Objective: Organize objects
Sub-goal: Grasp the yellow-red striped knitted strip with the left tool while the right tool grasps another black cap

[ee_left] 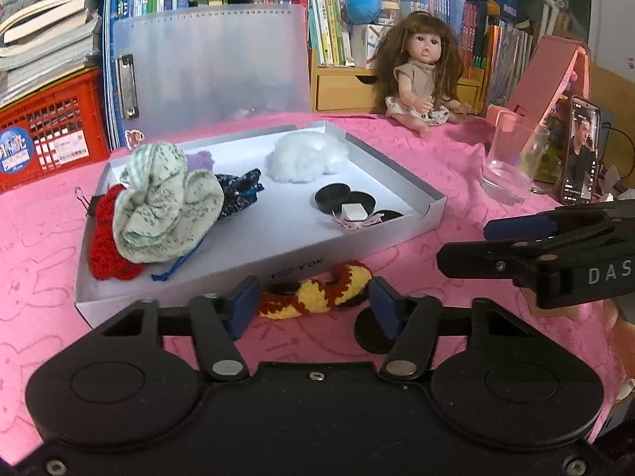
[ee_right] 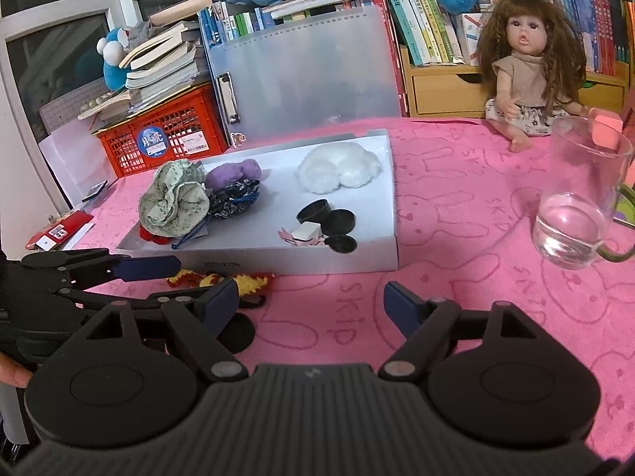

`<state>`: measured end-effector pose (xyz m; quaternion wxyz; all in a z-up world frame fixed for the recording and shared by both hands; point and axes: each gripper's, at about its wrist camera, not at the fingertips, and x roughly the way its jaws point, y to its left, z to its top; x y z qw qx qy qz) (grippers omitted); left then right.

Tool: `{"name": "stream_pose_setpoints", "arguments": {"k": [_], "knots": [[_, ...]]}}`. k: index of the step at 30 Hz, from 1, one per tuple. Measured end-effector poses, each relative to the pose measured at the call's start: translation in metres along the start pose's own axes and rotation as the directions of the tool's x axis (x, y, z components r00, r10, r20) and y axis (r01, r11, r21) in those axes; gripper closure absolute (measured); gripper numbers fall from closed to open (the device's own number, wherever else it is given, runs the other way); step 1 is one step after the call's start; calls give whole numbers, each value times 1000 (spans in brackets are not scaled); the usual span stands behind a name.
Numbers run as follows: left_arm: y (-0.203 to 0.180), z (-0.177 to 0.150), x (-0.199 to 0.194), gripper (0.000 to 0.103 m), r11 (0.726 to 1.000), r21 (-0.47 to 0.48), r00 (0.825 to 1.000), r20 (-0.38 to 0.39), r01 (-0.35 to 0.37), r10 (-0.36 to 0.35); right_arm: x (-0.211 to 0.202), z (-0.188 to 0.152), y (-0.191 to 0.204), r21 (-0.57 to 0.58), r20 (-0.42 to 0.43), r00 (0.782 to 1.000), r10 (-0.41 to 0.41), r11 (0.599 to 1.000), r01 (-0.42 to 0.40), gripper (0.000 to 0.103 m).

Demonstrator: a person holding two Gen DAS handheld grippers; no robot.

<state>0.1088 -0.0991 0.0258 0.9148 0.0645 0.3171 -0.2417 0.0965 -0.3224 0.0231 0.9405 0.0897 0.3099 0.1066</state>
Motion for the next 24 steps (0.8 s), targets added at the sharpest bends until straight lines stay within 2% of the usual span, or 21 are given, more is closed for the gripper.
{"name": "stream_pose_setpoints", "arguments": {"k": [2, 4, 7, 15, 24], "knots": [[0, -1, 3, 71, 1000, -7, 1000, -5, -3, 3, 0, -2, -1, 0, -4, 1000, -2, 1000, 2, 15], [-1, -3, 3, 83, 1000, -9, 1000, -2, -3, 3, 0, -4, -2, 4, -8, 1000, 3, 1000, -3, 15], [0, -2, -3, 90, 1000, -1, 1000, 22, -8, 8, 1, -6, -1, -2, -12, 1000, 8, 1000, -8, 15], [10, -2, -13, 91, 1000, -12, 999, 36, -17, 17, 7, -11, 10, -34, -32, 999, 39, 999, -40, 15], [18, -5, -13, 90, 999, -50, 1000, 21, -5, 6, 18, -20, 41, -136, -75, 992, 102, 984, -111, 18]]}}
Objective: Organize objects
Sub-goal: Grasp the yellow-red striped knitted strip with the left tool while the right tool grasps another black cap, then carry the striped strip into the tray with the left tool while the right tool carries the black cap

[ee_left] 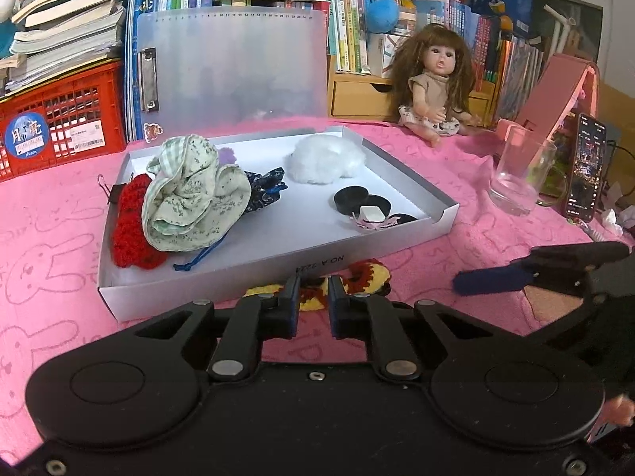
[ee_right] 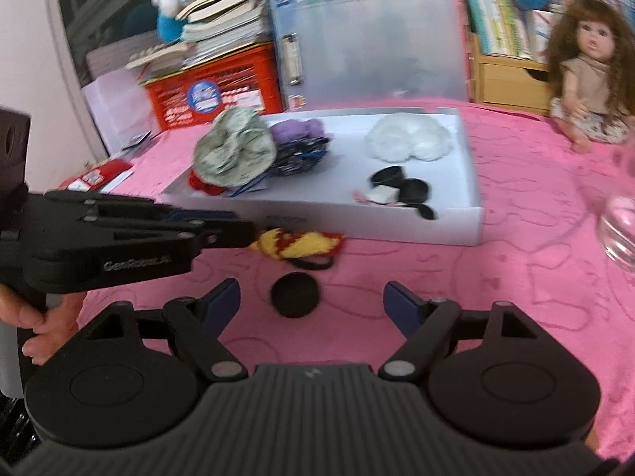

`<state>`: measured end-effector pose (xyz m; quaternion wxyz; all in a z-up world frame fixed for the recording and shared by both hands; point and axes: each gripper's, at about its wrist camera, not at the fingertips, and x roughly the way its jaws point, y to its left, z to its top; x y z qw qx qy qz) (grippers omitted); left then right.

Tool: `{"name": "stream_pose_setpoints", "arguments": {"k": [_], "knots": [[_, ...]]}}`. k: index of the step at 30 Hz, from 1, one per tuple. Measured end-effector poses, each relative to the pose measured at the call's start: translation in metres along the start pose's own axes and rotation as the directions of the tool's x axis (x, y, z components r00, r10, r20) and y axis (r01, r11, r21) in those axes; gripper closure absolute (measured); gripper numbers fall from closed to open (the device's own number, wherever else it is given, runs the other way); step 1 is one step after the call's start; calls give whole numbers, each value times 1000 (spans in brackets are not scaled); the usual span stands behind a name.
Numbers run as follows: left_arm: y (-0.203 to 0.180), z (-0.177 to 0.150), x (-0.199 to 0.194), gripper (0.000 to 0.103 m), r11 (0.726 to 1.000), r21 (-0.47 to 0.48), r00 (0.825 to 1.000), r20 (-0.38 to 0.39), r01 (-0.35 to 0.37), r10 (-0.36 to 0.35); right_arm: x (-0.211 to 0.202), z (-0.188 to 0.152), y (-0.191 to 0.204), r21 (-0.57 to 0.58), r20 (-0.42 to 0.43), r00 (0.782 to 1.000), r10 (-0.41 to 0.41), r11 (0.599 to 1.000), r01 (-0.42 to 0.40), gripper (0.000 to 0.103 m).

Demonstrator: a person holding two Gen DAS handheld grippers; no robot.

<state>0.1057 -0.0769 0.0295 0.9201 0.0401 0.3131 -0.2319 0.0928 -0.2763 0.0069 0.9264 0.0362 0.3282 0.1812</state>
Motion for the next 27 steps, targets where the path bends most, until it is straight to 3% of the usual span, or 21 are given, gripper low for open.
{"name": "stream_pose_setpoints", "arguments": {"k": [3, 5, 8, 23, 24, 26, 27], "knots": [[1, 0, -1, 85, 1000, -5, 1000, 2, 4, -4, 7, 0, 10, -31, -17, 1000, 9, 999, -10, 29], [0, 0, -2, 70, 1000, -11, 1000, 2, 9, -9, 12, -1, 16, -52, -37, 999, 8, 999, -10, 49], [0, 1, -2, 60, 1000, -16, 1000, 9, 19, -19, 11, -3, 20, -82, -30, 999, -18, 997, 15, 69], [-21, -2, 29, 56, 1000, -2, 1000, -25, -15, 15, -18, -8, -34, 53, 16, 991, -131, 990, 130, 70], [-24, -2, 30, 58, 1000, 10, 999, -22, -25, 25, -20, -9, -36, 59, 19, 991, -135, 989, 134, 70], [-30, -3, 29, 75, 999, 40, 1000, -12, -24, 25, -21, -9, -38, 67, 26, 990, -141, 988, 139, 70], [-32, -3, 28, 76, 998, 50, 1000, -9, -24, 25, -22, -9, -39, 69, 29, 989, -143, 988, 140, 70]]}}
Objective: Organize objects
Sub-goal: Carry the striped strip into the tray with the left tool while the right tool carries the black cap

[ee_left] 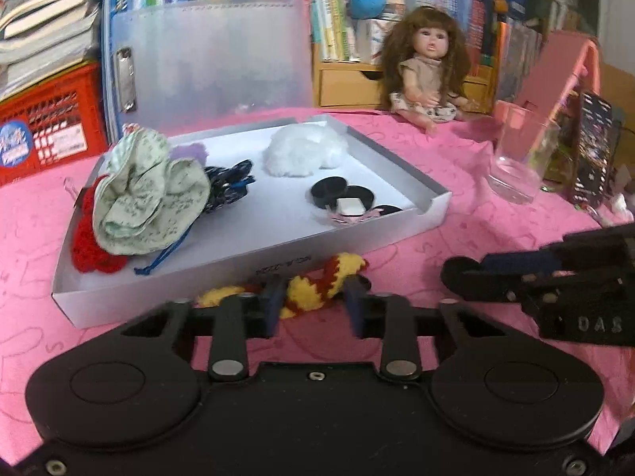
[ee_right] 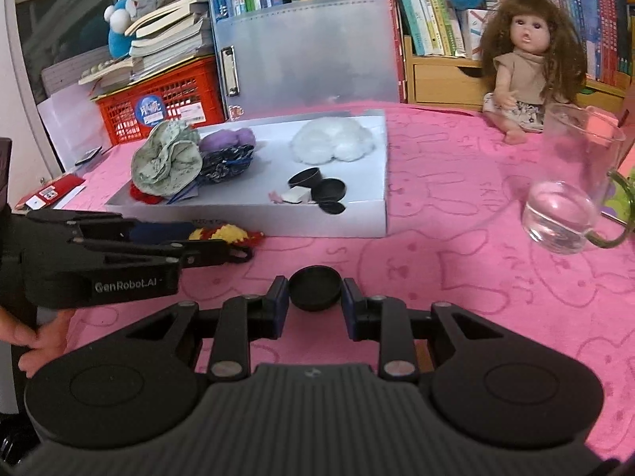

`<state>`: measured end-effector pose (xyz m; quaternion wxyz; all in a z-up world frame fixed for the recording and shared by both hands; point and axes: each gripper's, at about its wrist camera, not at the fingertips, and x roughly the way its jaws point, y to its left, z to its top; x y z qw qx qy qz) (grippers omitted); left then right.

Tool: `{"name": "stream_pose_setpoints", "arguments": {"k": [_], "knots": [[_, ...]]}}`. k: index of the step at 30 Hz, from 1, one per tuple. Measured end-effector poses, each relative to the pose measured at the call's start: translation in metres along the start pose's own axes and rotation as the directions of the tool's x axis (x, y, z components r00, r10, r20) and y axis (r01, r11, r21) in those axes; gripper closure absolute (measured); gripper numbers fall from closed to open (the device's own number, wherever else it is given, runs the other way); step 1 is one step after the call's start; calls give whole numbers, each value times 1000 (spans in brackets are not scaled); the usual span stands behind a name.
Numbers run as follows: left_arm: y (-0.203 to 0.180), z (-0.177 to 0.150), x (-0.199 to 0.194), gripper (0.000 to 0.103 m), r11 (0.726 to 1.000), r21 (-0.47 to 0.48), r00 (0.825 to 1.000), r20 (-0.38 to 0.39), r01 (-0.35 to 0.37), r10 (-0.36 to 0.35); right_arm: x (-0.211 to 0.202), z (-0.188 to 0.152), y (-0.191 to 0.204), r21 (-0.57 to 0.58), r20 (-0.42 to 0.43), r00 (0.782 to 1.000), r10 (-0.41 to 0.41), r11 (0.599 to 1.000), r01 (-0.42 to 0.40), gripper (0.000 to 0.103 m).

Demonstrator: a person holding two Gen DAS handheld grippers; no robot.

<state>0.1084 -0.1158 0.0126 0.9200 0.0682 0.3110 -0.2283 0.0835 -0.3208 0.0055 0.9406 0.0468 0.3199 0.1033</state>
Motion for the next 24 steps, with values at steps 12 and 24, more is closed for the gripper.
{"name": "stream_pose_setpoints", "arguments": {"k": [12, 24], "knots": [[-2, 5, -32, 87, 999, 39, 997, 74, 26, -29, -1, 7, 3, 21, 40, 999, -2, 1000, 1, 70], [9, 3, -45, 87, 999, 20, 995, 96, 25, -27, -2, 10, 6, 28, 50, 999, -8, 1000, 6, 70]]}}
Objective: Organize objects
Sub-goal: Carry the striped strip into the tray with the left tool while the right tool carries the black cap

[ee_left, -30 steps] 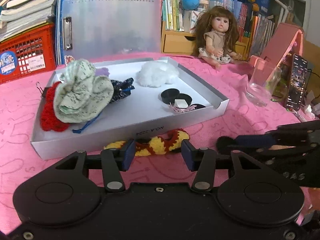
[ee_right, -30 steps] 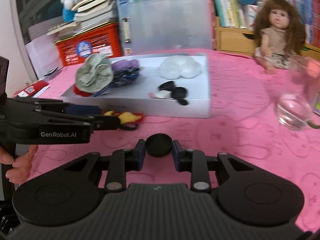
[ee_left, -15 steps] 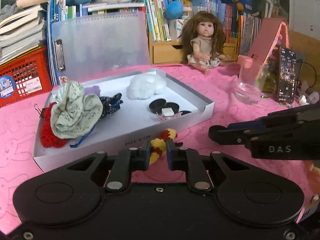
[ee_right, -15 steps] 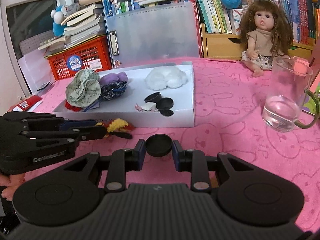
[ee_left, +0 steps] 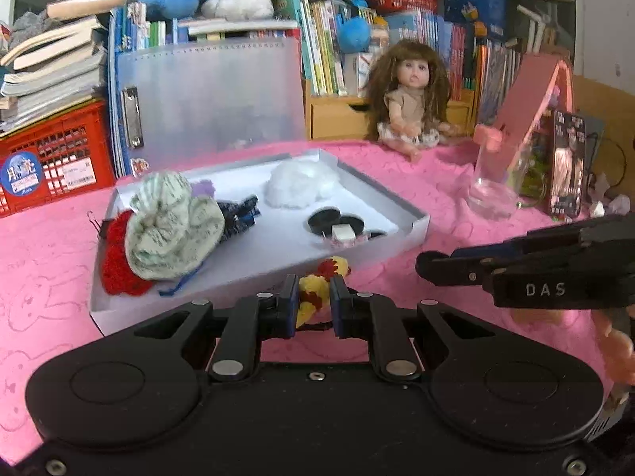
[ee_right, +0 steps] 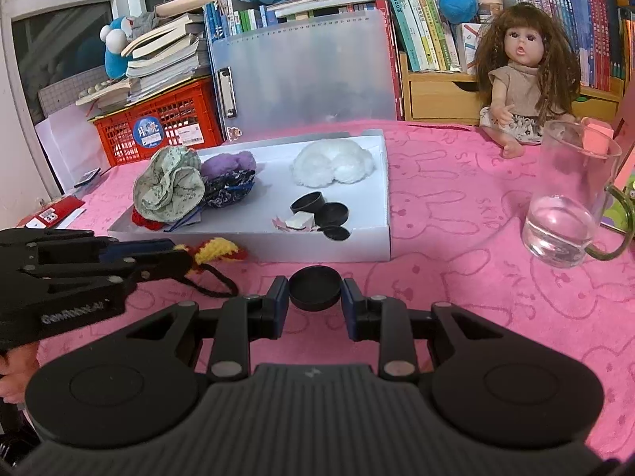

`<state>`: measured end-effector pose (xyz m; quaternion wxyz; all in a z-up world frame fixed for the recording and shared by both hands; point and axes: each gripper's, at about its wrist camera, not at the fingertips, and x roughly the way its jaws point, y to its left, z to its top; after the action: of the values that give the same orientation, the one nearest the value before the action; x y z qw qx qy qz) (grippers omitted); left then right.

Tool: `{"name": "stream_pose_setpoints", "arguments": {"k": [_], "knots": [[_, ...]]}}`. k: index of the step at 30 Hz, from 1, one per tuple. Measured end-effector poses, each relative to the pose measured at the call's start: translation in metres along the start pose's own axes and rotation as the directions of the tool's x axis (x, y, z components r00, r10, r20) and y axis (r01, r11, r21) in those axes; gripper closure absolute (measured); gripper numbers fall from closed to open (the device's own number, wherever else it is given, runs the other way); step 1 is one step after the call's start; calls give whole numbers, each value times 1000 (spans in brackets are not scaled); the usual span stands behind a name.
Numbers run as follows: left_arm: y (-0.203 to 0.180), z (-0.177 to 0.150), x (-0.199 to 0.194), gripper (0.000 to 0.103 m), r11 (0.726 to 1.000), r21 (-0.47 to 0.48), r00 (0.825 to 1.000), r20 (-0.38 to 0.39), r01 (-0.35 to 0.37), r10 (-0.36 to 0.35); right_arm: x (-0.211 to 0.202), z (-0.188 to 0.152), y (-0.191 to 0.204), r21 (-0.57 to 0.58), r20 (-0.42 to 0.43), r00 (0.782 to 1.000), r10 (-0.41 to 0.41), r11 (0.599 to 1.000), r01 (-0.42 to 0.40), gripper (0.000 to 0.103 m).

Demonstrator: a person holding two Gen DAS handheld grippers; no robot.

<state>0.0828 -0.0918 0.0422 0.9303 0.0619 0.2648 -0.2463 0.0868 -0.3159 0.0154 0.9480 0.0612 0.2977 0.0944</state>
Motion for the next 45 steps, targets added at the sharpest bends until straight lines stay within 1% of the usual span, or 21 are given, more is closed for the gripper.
{"name": "stream_pose_setpoints", "arguments": {"k": [4, 9, 12, 16, 24, 36, 45], "knots": [[11, 14, -8, 87, 999, -34, 999, 42, -9, 11, -2, 9, -2, 25, 23, 1000, 2, 1000, -3, 70], [29, 29, -9, 87, 995, -89, 997, 66, -41, 47, 0, 21, -6, 64, 45, 999, 8, 998, -10, 70], [41, 32, -4, 87, 990, -124, 995, 58, -75, 82, 5, 28, -9, 92, 47, 999, 7, 996, -11, 70], [53, 33, 5, 87, 982, -160, 993, 39, -102, 110, 15, 35, -11, 119, 46, 999, -6, 993, 0, 70], [65, 26, 24, 87, 975, -166, 989, 4, -146, 149, 35, 40, -11, 128, 26, 999, -31, 991, 28, 70], [75, 13, 49, 87, 967, -175, 983, -50, -183, 177, 55, 44, -10, 124, 8, 999, -47, 991, 46, 71], [77, 12, 61, 87, 965, -178, 981, -64, -190, 182, 69, 45, -5, 113, -10, 999, -43, 993, 44, 71]]}}
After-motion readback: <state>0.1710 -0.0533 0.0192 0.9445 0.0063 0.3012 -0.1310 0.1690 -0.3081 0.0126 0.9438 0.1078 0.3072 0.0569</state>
